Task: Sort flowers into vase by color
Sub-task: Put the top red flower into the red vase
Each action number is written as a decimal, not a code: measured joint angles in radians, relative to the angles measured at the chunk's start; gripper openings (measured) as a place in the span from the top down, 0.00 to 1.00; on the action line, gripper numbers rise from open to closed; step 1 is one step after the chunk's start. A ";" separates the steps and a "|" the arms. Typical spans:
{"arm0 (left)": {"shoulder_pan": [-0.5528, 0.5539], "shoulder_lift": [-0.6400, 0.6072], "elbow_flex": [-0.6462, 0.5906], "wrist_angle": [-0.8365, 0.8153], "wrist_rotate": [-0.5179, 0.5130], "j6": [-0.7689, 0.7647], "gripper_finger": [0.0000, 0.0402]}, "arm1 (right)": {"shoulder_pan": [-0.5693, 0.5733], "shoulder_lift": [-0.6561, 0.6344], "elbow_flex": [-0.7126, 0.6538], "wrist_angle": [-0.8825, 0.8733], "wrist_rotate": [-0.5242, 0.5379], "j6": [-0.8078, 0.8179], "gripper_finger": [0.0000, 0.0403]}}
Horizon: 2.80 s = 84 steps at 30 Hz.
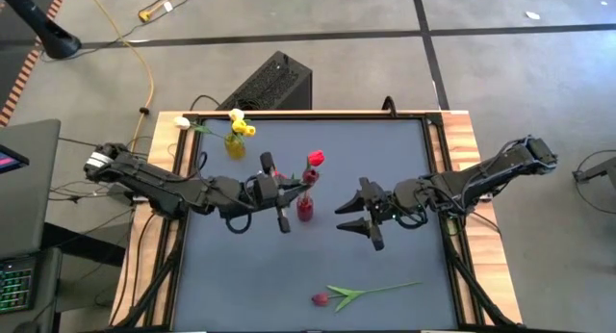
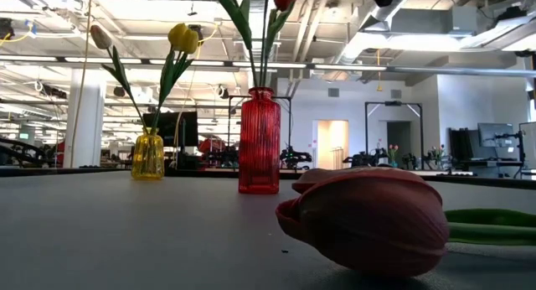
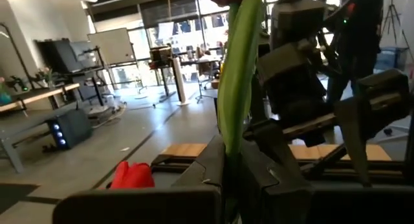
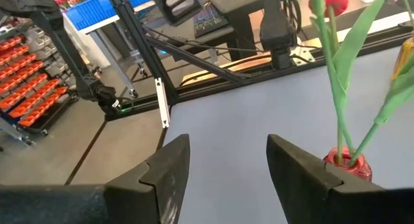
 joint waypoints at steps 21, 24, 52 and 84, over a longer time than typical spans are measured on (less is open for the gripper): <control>0.064 0.000 0.000 -0.159 0.083 -0.187 1.00 | -0.007 0.000 0.000 0.006 0.010 -0.002 0.42; 0.070 0.000 0.000 -0.166 0.083 -0.188 1.00 | -0.007 0.000 0.000 0.006 0.010 -0.003 0.42; 0.070 0.000 0.000 -0.176 0.106 -0.212 1.00 | -0.006 0.000 0.000 0.006 0.010 -0.003 0.42; 0.052 0.000 0.061 -0.205 0.100 -0.082 1.00 | -0.006 0.000 0.000 0.005 0.009 -0.004 0.42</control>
